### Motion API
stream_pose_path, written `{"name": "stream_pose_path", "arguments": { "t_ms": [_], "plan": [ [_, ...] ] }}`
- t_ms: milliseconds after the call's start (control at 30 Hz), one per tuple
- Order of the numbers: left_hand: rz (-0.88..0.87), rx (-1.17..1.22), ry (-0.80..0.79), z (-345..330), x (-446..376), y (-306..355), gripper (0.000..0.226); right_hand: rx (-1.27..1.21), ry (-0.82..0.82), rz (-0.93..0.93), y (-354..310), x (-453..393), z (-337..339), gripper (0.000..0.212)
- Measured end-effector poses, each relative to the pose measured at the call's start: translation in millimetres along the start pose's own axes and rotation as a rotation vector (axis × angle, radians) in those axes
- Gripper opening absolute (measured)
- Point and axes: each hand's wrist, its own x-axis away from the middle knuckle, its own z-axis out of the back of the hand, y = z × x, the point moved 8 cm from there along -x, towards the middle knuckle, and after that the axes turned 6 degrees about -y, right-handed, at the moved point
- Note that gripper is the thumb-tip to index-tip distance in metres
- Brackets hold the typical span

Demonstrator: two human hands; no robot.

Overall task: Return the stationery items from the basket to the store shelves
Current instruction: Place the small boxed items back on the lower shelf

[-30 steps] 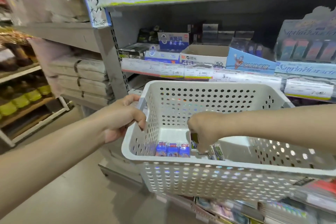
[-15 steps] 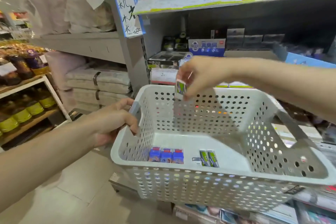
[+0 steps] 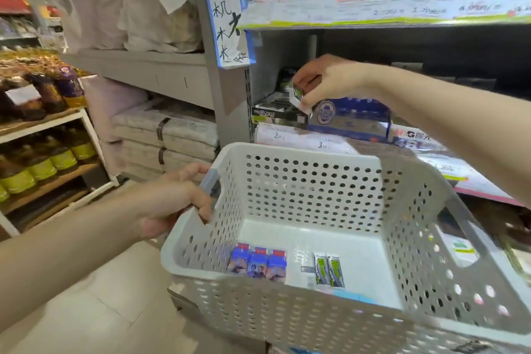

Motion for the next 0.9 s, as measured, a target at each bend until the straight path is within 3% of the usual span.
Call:
{"name": "stream_pose_path", "arguments": {
  "t_ms": [233, 500, 767, 900],
  "plan": [
    [-0.008, -0.033, -0.024, 6, -12, 8, 0.071, 0.101, -0.068, 0.031, 10, -49, 7, 0.060],
    [-0.020, -0.020, -0.033, 8, -24, 9, 0.070, 0.385, -0.216, 0.083, 4, -92, -19, 0.058],
    [-0.044, -0.038, -0.116, 12, -35, 14, 0.065, 0.561, -0.349, 0.059, -3, -97, -40, 0.064],
    [-0.052, -0.047, -0.147, 17, -39, 16, 0.063, 0.532, -0.345, 0.010, 0, -97, -41, 0.067]
  ]
}}
